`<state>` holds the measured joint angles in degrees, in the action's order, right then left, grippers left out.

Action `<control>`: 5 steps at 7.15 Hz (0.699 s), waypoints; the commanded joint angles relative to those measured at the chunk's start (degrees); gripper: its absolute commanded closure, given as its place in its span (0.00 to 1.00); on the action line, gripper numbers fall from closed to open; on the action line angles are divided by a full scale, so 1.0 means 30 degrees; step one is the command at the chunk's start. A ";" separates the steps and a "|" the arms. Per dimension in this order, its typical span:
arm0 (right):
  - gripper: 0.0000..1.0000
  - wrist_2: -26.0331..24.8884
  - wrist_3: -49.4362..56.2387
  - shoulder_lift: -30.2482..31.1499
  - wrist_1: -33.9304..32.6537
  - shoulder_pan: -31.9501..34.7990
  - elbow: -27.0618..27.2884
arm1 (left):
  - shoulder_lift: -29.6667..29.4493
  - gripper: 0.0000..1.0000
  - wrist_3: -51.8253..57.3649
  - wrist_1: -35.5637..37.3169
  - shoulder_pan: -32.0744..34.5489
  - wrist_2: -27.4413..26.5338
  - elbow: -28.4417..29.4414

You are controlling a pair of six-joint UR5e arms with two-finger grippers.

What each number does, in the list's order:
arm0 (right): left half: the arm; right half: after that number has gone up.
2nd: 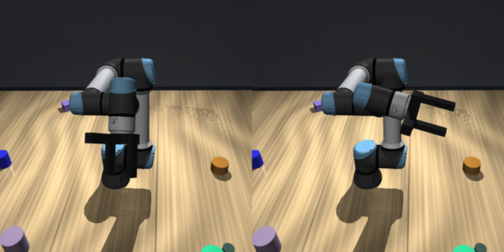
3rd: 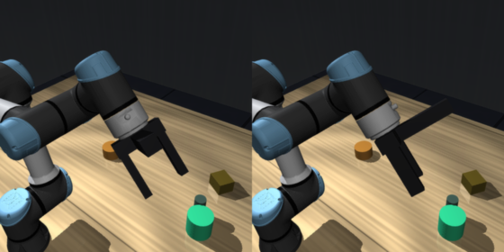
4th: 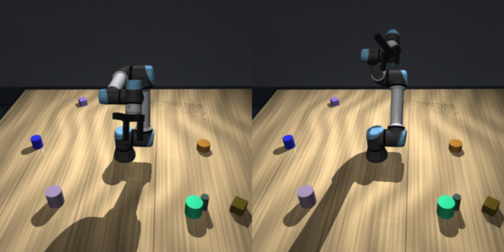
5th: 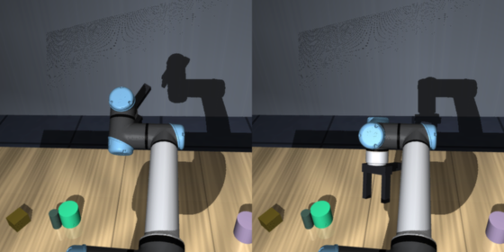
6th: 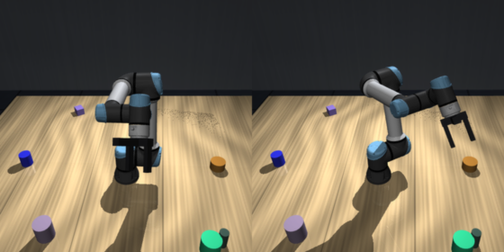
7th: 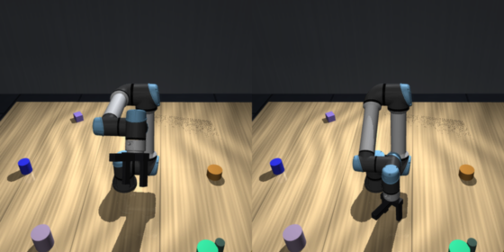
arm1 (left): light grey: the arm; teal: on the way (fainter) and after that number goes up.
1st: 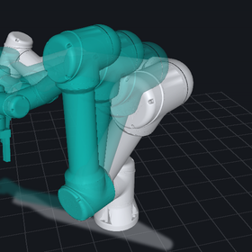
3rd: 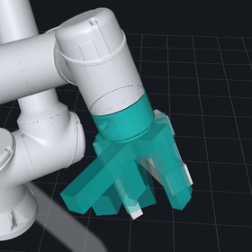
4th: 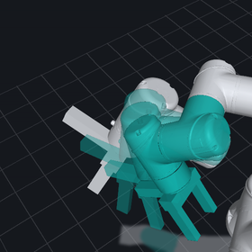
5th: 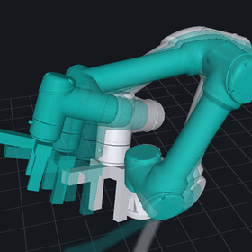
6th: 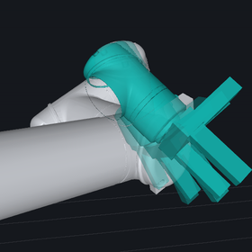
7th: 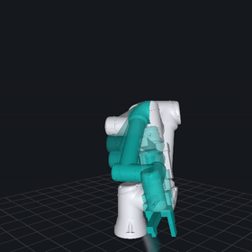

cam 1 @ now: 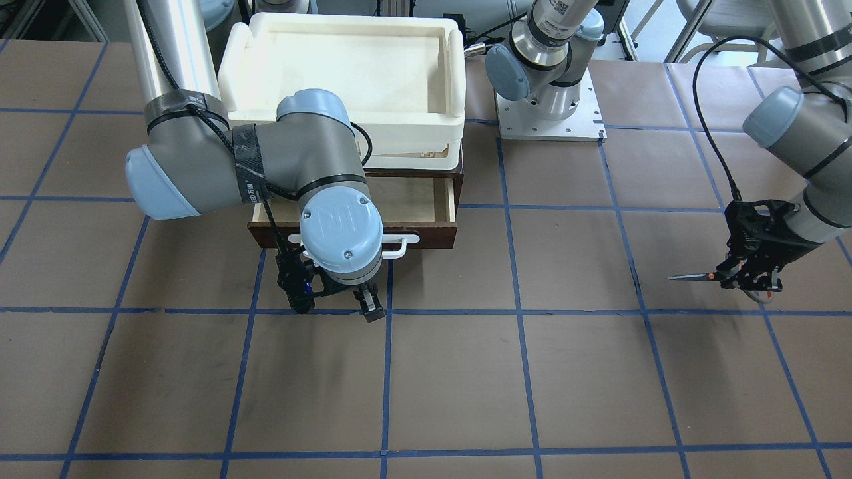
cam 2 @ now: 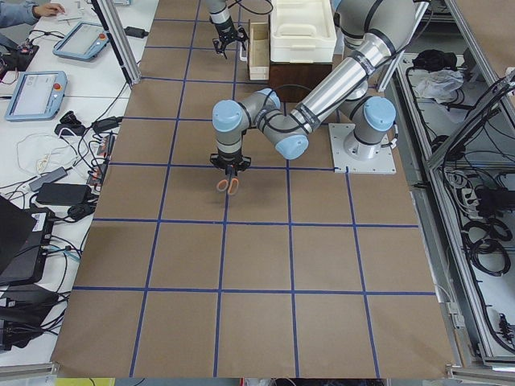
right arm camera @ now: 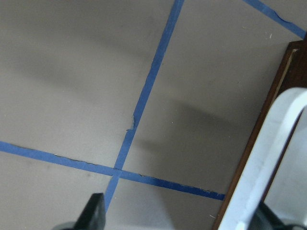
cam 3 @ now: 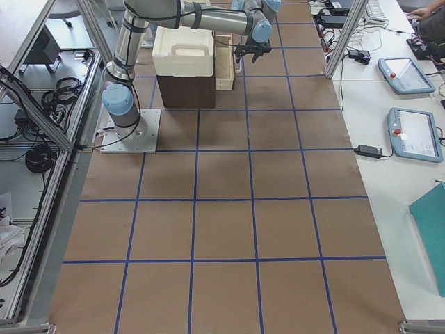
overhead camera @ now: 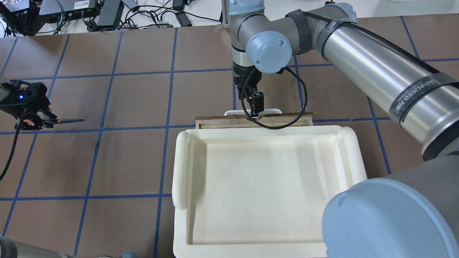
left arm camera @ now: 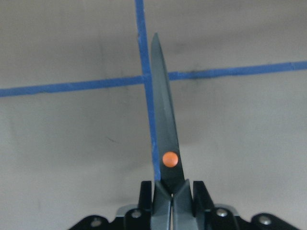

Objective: Place scissors in drawer with both arms

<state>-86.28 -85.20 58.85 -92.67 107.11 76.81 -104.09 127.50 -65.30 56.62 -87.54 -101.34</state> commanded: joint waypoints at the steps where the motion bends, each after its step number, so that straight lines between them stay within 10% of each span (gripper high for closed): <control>1: 0.00 -0.0097 0.0100 -0.0513 -0.0046 -0.0019 -0.0552 | 0.0709 1.00 -0.3547 -0.4028 0.2734 0.0029 0.3152; 5: 0.00 -0.0097 0.0479 -0.0751 -0.0046 -0.0311 -0.1141 | 0.1616 1.00 -1.0142 -0.4600 0.7951 0.0089 0.4102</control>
<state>-86.63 -84.36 56.64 -92.81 106.62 73.74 -100.12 102.62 -78.90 76.03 -87.08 -89.29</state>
